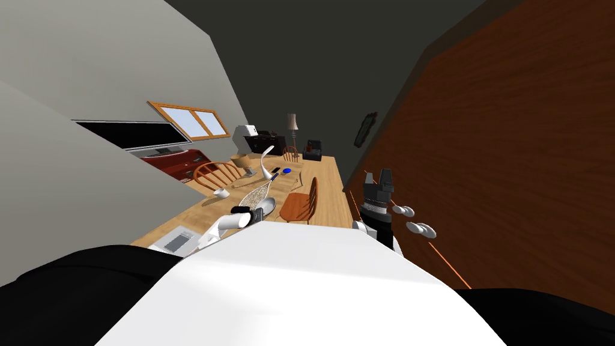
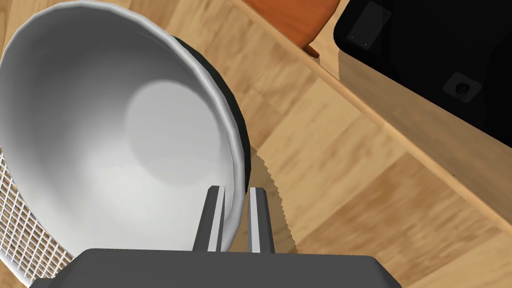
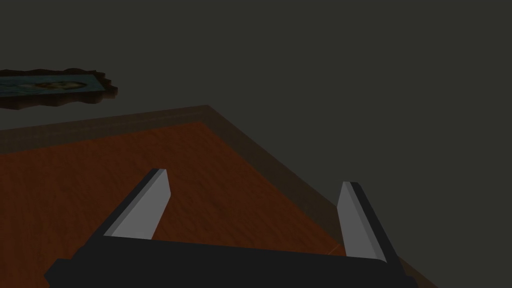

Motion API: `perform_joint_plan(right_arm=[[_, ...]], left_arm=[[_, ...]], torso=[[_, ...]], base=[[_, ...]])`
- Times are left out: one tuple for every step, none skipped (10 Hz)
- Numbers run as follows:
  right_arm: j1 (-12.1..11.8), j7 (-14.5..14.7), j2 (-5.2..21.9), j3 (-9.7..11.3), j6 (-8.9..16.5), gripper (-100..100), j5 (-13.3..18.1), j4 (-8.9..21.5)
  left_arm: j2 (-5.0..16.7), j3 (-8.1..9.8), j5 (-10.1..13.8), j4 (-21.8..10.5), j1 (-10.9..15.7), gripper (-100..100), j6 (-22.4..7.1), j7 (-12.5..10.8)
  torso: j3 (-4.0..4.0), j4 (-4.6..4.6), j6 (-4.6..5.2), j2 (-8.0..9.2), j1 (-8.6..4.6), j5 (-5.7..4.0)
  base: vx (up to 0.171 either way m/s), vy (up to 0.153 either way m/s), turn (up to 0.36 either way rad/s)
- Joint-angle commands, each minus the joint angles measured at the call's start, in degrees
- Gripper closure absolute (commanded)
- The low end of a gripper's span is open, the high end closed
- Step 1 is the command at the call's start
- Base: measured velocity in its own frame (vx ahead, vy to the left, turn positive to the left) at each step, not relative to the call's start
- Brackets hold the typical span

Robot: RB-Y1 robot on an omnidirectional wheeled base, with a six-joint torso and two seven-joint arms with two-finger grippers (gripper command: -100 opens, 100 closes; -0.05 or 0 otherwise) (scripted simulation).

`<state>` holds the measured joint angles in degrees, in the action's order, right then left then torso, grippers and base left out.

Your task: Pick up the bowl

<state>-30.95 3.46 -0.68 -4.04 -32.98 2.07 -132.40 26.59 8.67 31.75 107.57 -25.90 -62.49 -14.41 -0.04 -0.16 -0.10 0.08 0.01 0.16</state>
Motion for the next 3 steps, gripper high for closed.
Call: perform_joint_plan(right_arm=[[0.0,0.0,0.0,0.0,0.0,0,0.0,0.0],[0.0,0.0,0.0,0.0,0.0,0,0.0,0.0],[0.0,0.0,0.0,0.0,0.0,0,0.0,0.0]], left_arm=[[0.41,0.26,0.3,1.95,-0.71,100,-1.36,-0.52],[0.3,0.17,0.2,1.13,-0.32,100,-0.89,-0.32],[0.32,0.19,0.22,1.27,-0.35,0,-1.08,-0.4]], torso=[[0.0,0.0,0.0,0.0,0.0,0.0],[0.0,0.01,0.02,0.0,-0.01,-0.01],[-0.01,0.0,0.02,-0.01,0.02,0.01]], base=[[-0.001,-0.012,0.025],[0.0,0.0,0.0],[0.0,0.0,0.0]])
